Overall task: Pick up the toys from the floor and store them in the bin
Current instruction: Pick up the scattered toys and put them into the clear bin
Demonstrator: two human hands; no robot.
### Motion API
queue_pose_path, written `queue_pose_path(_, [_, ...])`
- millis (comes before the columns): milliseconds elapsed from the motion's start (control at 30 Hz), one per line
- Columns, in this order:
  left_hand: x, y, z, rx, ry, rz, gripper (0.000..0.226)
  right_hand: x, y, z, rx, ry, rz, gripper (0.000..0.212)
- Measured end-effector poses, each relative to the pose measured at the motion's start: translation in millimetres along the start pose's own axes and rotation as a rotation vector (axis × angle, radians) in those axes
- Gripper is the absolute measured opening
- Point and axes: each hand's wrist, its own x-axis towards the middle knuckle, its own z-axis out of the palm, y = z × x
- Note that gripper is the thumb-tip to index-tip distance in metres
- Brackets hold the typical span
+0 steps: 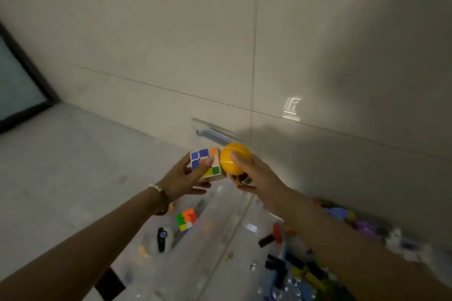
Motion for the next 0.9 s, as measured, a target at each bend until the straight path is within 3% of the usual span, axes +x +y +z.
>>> queue_pose_path(200, [-18,-68,-50,-0.256,0.200,-0.187,0.034,39,30,69,-0.040,-0.102,0.211,0.038])
queue_pose_path(367, [-11,-111,-62,-0.269,0.229,-0.300,0.046,49,46,81,-0.128,0.014,0.221,0.049])
queue_pose_path(533, [-3,-105,-55,-0.243,0.236,-0.329,0.049,40,37,54,-0.056,0.073,0.192,0.042])
queue_pose_path(633, [-1,-82,-39,-0.091,0.162,-0.249,0.047,29,30,24,-0.113,0.100,0.176,0.038])
queue_pose_path(800, [8,-29,12,0.099,0.103,0.058,0.035,-5,15,-52,-0.206,0.147,0.193,0.036])
queue_pose_path(900, [14,-1,60,0.159,-0.012,0.176,0.031,-30,15,-104,-0.273,0.211,0.213,0.035])
